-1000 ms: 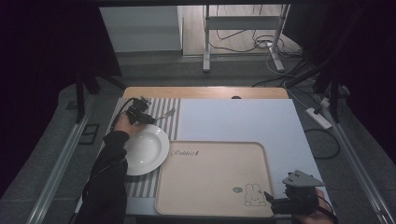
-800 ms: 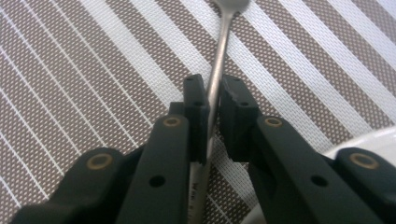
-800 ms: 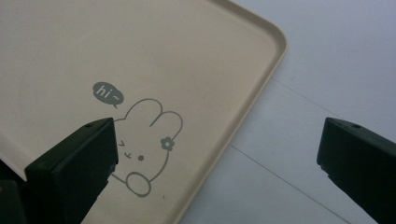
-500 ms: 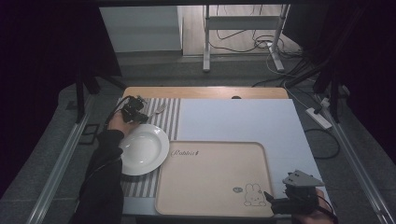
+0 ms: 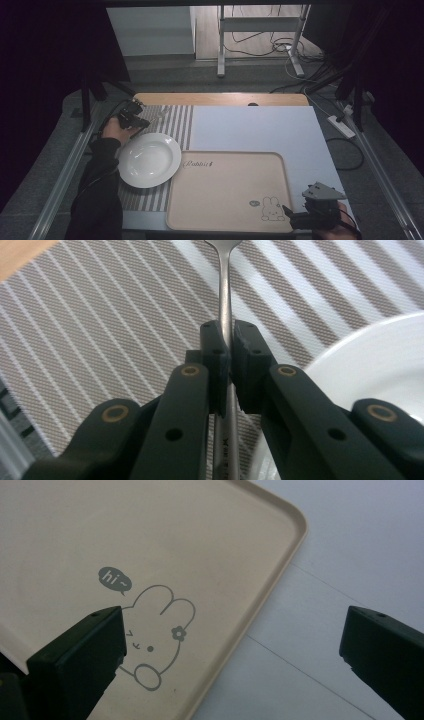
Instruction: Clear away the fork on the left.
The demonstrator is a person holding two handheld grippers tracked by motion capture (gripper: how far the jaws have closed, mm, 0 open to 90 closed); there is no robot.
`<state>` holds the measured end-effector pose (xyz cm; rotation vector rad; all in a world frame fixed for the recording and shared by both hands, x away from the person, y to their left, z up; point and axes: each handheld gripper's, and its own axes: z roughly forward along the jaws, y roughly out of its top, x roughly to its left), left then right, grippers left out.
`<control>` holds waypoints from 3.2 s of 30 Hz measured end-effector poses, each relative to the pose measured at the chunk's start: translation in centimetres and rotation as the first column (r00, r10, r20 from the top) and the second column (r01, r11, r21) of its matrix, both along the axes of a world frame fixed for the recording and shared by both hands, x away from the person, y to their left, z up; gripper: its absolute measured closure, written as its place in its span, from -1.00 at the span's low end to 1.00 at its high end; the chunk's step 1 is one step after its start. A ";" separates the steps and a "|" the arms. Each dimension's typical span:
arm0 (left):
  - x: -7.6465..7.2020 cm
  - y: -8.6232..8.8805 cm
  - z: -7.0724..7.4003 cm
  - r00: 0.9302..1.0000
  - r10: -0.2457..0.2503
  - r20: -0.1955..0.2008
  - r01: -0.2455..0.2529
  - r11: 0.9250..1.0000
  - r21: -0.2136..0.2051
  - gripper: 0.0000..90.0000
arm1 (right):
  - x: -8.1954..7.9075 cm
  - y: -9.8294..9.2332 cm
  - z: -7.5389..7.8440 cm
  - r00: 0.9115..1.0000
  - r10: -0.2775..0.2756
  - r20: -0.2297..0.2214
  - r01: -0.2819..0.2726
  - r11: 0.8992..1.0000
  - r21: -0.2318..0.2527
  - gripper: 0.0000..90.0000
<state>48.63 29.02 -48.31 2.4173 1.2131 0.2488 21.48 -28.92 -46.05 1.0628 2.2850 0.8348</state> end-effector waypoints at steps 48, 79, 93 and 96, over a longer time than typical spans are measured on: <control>-9.7 -7.6 0.6 0.993 -0.113 -0.033 0.107 0.983 -0.152 0.87 | -0.1 0.0 0.0 1.000 0.008 0.008 -0.008 1.000 -0.001 -1.00; -16.6 -15.8 -0.8 0.962 -0.261 -0.080 0.245 0.954 -0.170 0.86 | -0.2 0.1 0.0 1.000 0.012 0.012 -0.012 1.000 -0.008 -1.00; -17.9 -19.1 -2.6 0.915 -0.376 -0.147 0.359 0.925 -0.128 0.80 | -0.2 0.1 0.0 1.000 0.018 0.010 -0.017 1.000 -0.012 -1.00; -17.5 -18.9 -2.0 0.922 -0.369 -0.115 0.344 0.919 -0.193 0.62 | -0.2 0.1 0.0 1.000 0.018 0.009 -0.018 1.000 -0.013 -1.00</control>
